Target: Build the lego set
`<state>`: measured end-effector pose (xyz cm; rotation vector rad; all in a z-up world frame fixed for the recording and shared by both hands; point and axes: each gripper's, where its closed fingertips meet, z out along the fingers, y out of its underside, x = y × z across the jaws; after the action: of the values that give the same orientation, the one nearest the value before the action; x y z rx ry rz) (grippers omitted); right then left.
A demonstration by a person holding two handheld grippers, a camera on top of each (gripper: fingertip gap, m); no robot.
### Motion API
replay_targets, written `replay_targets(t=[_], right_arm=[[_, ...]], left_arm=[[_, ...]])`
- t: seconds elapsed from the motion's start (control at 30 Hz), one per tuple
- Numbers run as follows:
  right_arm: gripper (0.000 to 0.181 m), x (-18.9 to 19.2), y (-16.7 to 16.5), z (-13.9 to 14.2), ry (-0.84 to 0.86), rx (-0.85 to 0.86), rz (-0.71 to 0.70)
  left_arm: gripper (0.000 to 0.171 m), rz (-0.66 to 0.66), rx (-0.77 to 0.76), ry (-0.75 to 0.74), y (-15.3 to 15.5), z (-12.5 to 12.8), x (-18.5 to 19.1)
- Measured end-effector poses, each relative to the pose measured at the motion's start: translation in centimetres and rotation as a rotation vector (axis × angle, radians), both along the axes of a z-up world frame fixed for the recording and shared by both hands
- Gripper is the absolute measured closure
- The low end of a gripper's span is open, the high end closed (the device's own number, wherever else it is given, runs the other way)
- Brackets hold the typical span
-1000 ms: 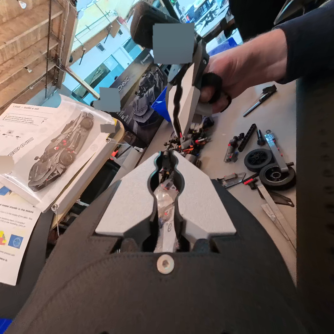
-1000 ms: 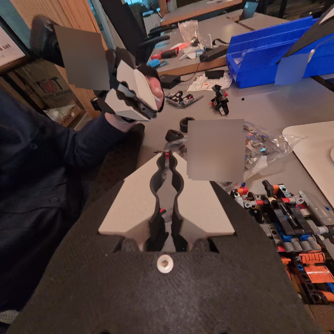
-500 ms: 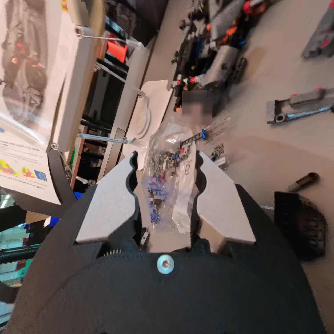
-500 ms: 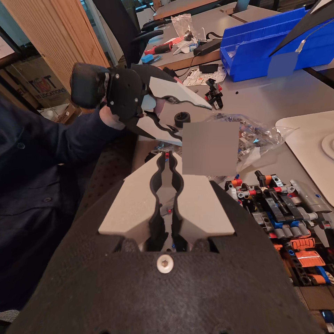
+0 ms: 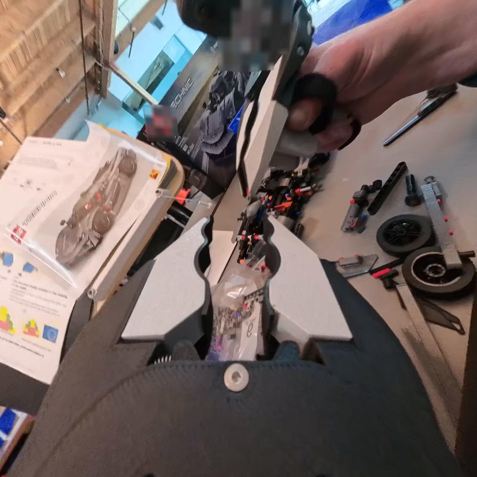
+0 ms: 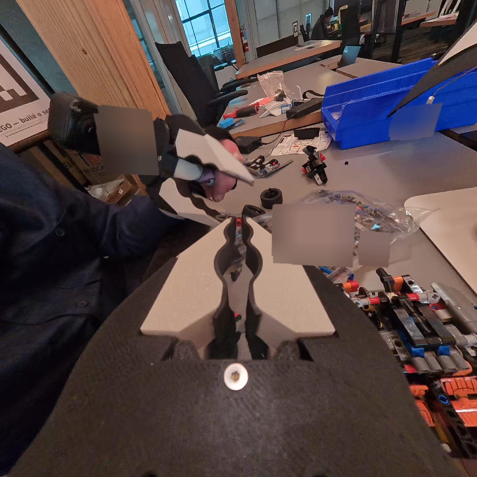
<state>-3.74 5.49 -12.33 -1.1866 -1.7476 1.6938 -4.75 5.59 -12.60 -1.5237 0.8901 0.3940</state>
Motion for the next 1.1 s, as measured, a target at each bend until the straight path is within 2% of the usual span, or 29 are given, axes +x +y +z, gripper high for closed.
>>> replay_targets(t=[0.03, 0.13, 0.23, 0.33, 0.4, 0.57, 0.67, 0.7, 0.77, 0.83, 0.97, 1.03, 1.07, 1.1], right_arm=[[0.179, 0.0, -0.1, 0.0, 0.001, -0.005, 0.002], [0.179, 0.0, -0.5, 0.3, 0.015, -0.020, 0.022], [0.179, 0.0, -0.6, 0.4, 0.015, -0.035, 0.025], [0.179, 0.1, -0.8, 0.8, 0.028, -0.042, 0.033], [0.179, 0.2, -0.9, 0.8, 0.043, 0.017, 0.018], [0.179, 1.0, -1.1, 1.9, 0.082, 0.077, 0.015], [0.180, 3.5, 2.9, 4.8, 0.178, 0.006, -0.072], [0.180, 3.8, 3.5, 4.7, 0.170, 0.027, -0.091], [0.180, 3.0, 2.9, 3.9, 0.145, 0.021, -0.079], [0.179, 2.3, 1.5, 2.7, 0.112, 0.036, -0.026], [0.179, 1.6, 1.2, 1.2, 0.066, 0.091, -0.016], [0.179, 1.4, 1.1, 0.7, 0.049, 0.089, -0.012], [0.179, 1.4, 1.2, 0.4, 0.038, 0.090, -0.015], [0.179, 1.4, 1.2, 0.4, 0.036, 0.087, -0.015]], left_arm=[[0.143, -0.005, 0.008, 0.020, 0.0, 0.0, 0.4], [0.147, -0.007, 0.004, 0.067, 0.2, -0.5, 1.1], [0.167, 0.008, 0.014, 0.084, 0.2, -0.4, 1.0], [0.167, 0.015, 0.031, 0.088, 0.0, 0.0, 1.1], [0.167, 0.009, 0.030, 0.081, -0.1, 0.1, 1.2], [0.168, -0.054, -0.038, -0.064, -1.0, 0.8, 1.6], [0.168, -0.088, -0.080, -0.268, -2.0, 1.6, -0.7], [0.168, -0.098, -0.077, -0.329, -2.1, 2.1, -1.4], [0.168, -0.097, -0.082, -0.339, -1.5, 2.4, -1.3], [0.167, -0.107, -0.193, -0.337, -0.9, 0.0, -1.1], [0.167, -0.088, -0.206, -0.272, -1.0, -1.3, -1.8], [0.167, 0.057, -0.268, -0.060, 0.0, -4.2, -3.4], [0.158, 0.158, -0.294, 0.071, 0.6, -5.6, -4.8], [0.127, 0.263, -0.294, 0.171, 1.3, -6.4, -6.1]])
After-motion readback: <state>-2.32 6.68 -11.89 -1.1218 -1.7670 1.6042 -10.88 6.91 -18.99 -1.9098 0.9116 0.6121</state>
